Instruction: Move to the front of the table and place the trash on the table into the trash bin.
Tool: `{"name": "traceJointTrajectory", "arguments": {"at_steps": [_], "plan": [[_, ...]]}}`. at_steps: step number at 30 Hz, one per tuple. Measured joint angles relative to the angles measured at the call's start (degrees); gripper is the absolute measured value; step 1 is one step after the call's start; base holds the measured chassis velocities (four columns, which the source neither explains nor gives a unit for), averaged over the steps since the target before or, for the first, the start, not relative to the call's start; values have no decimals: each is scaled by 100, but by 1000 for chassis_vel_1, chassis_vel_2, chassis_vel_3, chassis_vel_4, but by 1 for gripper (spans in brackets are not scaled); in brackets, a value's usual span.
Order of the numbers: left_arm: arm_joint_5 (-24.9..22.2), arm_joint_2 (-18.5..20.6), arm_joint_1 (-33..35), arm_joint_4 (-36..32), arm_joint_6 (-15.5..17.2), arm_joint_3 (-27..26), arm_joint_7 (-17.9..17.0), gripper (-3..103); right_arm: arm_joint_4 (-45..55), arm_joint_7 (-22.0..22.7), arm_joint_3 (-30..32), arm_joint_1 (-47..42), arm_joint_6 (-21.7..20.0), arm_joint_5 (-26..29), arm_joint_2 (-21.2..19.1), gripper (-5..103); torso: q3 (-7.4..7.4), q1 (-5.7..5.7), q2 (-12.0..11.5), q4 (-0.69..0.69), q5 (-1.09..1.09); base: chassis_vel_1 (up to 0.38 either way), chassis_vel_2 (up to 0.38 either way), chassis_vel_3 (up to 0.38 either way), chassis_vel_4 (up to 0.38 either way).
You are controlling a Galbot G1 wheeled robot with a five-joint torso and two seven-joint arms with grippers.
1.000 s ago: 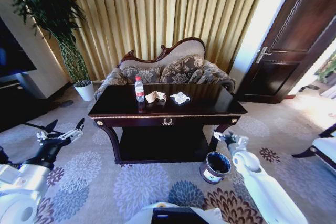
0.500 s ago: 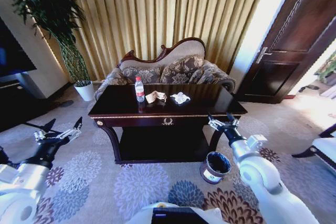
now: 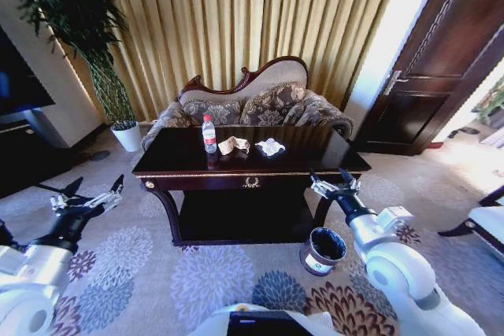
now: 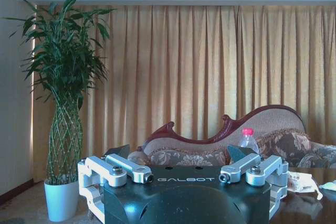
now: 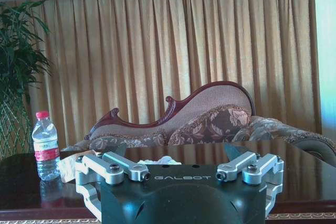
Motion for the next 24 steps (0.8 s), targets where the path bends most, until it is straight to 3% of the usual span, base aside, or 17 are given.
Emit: {"name": "traceJointTrajectory", "arguments": {"at_steps": [24], "plan": [[3, -27, 5, -26, 53, -12, 4, 100, -40, -5, -50, -5, -67, -83, 27, 100, 1, 2, 0, 0, 0, -73, 68, 68, -70]]}}
